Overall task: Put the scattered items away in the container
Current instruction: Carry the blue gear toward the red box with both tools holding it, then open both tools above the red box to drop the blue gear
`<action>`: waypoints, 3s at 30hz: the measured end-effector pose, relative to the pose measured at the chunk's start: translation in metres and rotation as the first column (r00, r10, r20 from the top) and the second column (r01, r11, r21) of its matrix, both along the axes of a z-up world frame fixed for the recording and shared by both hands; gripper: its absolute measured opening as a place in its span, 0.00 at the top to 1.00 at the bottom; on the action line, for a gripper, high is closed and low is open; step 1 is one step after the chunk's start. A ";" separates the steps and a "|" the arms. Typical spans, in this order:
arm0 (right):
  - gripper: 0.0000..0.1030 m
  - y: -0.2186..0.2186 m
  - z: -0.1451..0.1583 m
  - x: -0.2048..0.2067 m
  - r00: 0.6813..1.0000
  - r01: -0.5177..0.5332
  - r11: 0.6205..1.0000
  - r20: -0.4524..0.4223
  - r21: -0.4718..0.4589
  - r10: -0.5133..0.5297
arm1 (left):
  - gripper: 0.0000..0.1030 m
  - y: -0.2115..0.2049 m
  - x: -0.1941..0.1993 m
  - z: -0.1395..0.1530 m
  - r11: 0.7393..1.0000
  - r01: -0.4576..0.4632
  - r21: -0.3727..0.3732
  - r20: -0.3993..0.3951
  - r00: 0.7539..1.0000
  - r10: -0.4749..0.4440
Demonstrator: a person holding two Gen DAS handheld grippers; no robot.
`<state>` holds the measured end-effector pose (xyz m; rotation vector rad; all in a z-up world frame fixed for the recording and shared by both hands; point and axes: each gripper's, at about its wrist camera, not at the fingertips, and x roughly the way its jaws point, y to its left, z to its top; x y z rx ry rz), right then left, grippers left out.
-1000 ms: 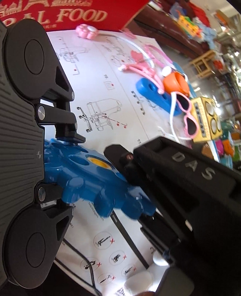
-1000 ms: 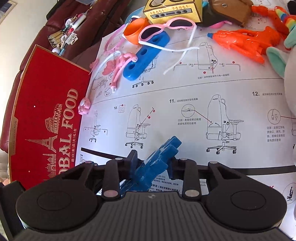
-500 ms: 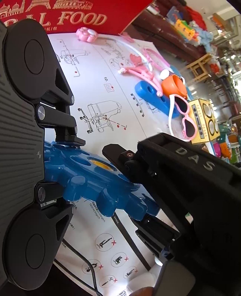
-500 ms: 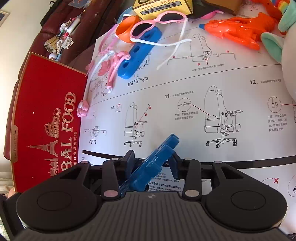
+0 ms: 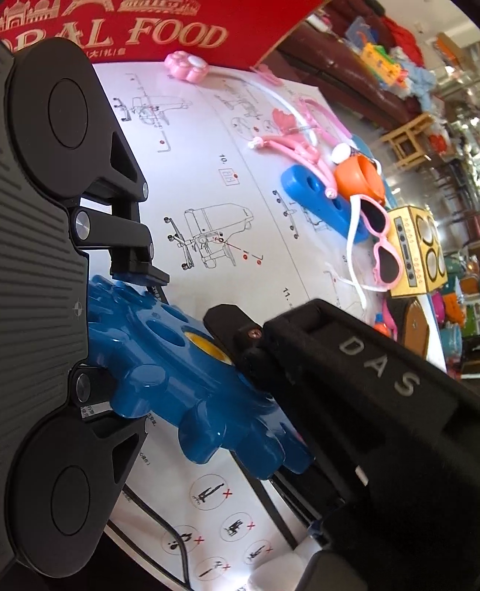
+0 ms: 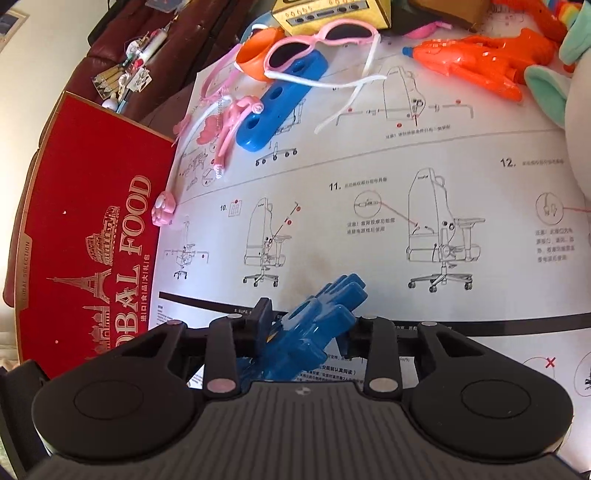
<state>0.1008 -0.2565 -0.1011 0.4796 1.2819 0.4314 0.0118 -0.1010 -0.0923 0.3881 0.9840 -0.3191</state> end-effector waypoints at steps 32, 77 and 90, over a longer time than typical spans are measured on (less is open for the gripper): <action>0.65 0.036 0.058 -0.022 0.970 -0.101 0.989 0.210 -0.108 0.122 | 0.84 0.017 -0.023 0.041 0.998 -0.062 -0.028 0.106 0.992 0.065; 0.51 0.376 0.238 -0.061 0.508 -0.686 0.702 0.566 -0.190 0.650 | 0.85 0.282 -0.086 0.202 0.701 -0.701 -0.133 0.379 0.618 0.689; 0.05 0.370 0.232 -0.037 0.587 -0.628 0.771 0.585 -0.108 0.560 | 0.00 0.314 -0.096 0.208 0.596 -0.788 -0.153 0.296 0.539 0.788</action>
